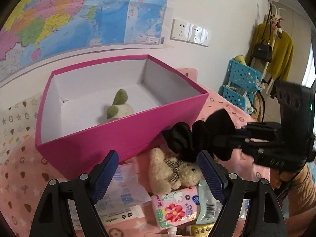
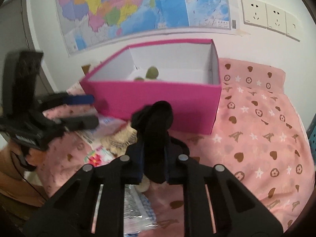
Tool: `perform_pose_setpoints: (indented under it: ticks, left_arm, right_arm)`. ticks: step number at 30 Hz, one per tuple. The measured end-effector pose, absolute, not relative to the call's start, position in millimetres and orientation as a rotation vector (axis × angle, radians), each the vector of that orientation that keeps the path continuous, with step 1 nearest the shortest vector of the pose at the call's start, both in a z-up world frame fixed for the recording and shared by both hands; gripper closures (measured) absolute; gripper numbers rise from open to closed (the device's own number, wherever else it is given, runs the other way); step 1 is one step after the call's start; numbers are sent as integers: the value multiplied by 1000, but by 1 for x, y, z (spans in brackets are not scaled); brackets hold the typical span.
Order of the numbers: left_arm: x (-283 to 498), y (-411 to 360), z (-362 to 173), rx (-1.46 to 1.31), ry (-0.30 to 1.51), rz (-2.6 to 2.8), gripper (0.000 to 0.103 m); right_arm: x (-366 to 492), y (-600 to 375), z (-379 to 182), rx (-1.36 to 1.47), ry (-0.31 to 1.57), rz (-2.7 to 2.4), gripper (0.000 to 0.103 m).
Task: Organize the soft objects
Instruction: 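Grasp the black plush with the right tool and lift it, then lower the black plush into the pink box and open the right tool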
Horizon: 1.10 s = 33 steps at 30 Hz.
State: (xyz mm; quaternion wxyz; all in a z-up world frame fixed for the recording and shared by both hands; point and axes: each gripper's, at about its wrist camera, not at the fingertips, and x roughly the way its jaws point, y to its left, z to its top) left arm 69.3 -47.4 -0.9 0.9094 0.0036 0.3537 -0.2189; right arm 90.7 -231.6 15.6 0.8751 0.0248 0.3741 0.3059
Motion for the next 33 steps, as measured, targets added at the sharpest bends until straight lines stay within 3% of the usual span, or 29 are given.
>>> perform_pose_setpoints:
  ticks: [13, 17, 19, 26, 33]
  left_arm:
    - [72, -76, 16, -27, 717, -664, 20]
    - [77, -81, 30, -35, 682, -703, 39]
    - [77, -84, 40, -22, 657, -709, 44]
    - [92, -86, 75, 30, 570, -671, 52]
    - [123, -86, 77, 54, 601, -606, 55]
  right_arm:
    - [84, -240, 73, 150, 669, 762, 89]
    - [89, -231, 97, 114, 617, 790, 89]
    - [95, -228, 107, 107, 593, 805, 89]
    - [125, -220, 128, 115, 557, 827, 89]
    - [166, -217, 114, 169, 610, 826, 89]
